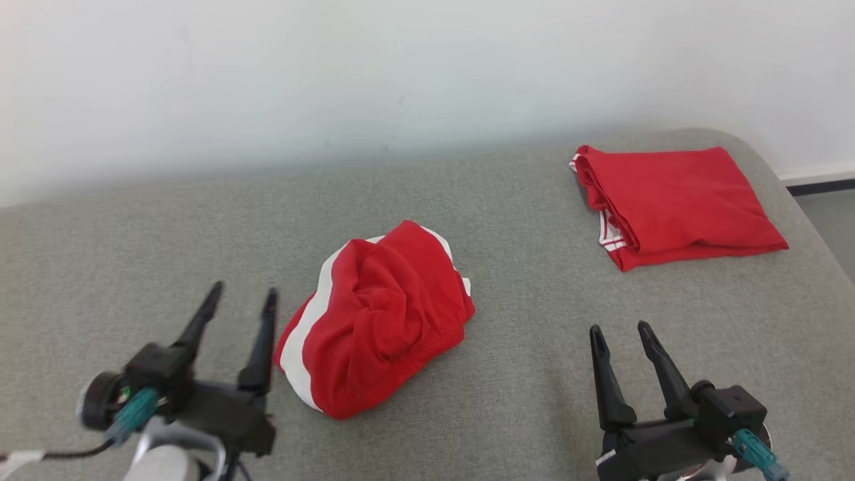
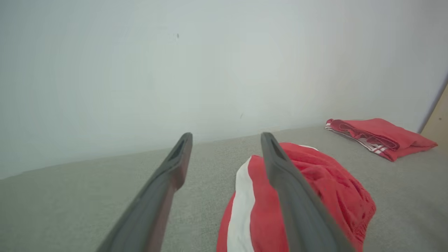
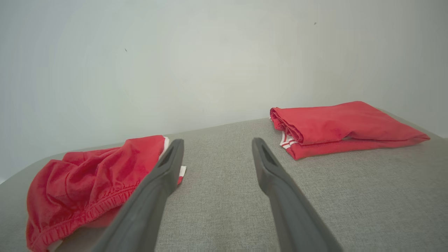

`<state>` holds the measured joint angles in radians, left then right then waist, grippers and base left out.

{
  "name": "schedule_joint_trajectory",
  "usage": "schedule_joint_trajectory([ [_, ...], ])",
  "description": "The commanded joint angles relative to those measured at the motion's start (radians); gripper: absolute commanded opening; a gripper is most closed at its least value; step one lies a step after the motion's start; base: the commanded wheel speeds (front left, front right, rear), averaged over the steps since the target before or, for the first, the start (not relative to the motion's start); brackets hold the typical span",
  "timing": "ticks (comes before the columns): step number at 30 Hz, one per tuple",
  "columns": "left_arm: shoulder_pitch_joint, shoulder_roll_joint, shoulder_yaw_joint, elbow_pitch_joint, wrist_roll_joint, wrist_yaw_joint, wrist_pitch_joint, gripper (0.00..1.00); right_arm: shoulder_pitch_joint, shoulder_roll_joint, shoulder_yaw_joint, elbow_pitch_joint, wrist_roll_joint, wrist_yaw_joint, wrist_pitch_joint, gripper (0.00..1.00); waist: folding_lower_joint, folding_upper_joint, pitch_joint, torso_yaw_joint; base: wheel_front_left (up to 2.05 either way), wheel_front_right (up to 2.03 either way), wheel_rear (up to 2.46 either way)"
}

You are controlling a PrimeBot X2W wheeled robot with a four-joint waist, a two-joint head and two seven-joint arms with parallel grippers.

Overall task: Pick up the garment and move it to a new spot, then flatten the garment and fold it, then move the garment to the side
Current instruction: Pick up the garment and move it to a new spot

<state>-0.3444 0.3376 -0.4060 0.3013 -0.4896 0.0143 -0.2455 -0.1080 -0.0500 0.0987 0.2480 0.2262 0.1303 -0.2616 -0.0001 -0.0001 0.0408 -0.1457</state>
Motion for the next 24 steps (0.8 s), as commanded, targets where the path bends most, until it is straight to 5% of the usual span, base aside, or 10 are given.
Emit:
schedule_joint_trajectory([
  [1, 0.034, 0.014, 0.017, -0.023, 0.007, 0.012, -0.010, 1.00, 0.013, 0.000, -0.005, -0.003, -0.010, 0.001, -0.004, 1.00, 0.0001, 0.0001, -0.012, 0.012, 0.00, 0.00, 0.00],
  [12, 0.256, 0.071, 0.175, -0.193, 0.062, 0.075, -0.020, 1.00, 0.034, 0.000, -0.023, -0.019, -0.014, 0.001, -0.004, 1.00, 0.0001, 0.0001, -0.027, 0.043, 0.00, 0.00, 0.00],
  [24, 0.441, -0.084, 0.357, -0.320, 0.178, 0.017, -0.020, 1.00, 0.062, 0.000, -0.044, -0.034, -0.013, 0.001, -0.004, 1.00, 0.0001, 0.0001, -0.032, 0.068, 0.00, 0.00, 0.00],
])
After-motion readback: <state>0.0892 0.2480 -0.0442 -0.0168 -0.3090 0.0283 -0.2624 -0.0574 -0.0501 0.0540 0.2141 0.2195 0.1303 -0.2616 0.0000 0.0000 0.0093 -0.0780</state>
